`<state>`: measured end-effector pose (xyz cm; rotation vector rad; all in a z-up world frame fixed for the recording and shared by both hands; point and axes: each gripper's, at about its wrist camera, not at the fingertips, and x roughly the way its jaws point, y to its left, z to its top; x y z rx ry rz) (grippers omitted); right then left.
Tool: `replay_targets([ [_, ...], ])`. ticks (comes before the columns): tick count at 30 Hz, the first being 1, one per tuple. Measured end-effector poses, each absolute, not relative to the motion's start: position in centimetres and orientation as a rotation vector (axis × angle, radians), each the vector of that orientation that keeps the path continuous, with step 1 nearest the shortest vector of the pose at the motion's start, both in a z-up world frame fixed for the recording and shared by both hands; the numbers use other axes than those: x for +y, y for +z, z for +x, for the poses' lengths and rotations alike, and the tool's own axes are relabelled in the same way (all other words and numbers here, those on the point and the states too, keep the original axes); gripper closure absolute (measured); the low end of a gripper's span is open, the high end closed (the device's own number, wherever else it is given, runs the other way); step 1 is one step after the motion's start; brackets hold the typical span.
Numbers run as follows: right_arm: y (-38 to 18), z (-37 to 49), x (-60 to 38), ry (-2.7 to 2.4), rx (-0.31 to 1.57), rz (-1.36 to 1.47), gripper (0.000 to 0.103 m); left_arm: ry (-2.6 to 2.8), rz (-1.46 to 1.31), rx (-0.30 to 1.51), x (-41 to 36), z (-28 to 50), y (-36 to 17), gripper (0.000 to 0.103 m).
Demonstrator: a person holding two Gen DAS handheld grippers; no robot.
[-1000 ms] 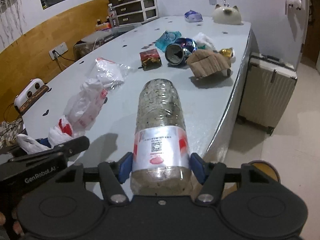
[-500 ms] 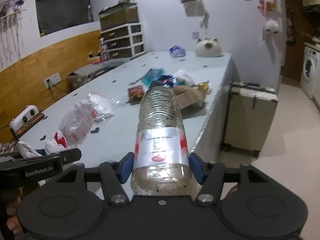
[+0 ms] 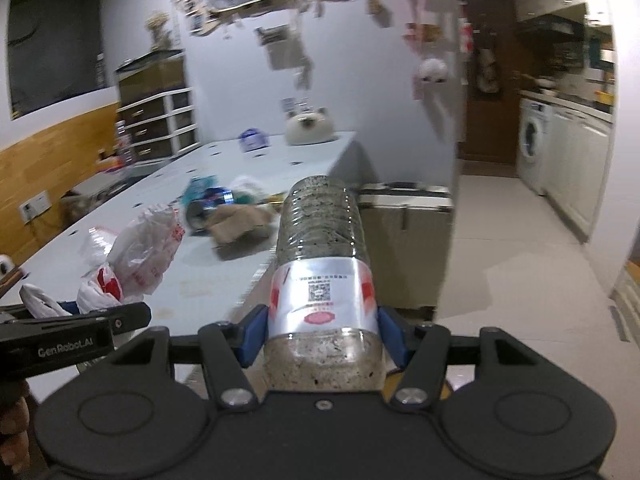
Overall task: Collect trash
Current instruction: 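Lift the bottle with the right tool while the left tool lifts the bag bundle toward the bin, then open both tools over the bin, dropping the bottle and bag bundle inside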
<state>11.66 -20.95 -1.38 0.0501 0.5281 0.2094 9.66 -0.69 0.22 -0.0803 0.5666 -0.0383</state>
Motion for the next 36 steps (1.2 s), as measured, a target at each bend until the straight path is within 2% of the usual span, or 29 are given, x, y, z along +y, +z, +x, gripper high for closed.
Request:
replay_targets([
  [11,-3.9,13.2,-28.9,0.030,0.550,0.137,0.042,-0.176,-0.026,0.607,-8.9,14.2,-1.0,0.056],
  [19,-8.2,17.3,-33.1,-0.041,0.609,0.186,0.043,-0.241,-0.016,0.698,-14.3,20.7,-5.3,0.056],
  [26,-15.0,23.2,-35.8,-0.108,0.713,0.306,0.043,-0.229,-0.033,0.813,-17.0,27.5,-12.0,0.056],
  [36,-28.3,33.0,-37.9,-0.170,0.920,0.543,0.043,-0.164,-0.031,1.037,-18.7,38.1,-25.2,0.056],
])
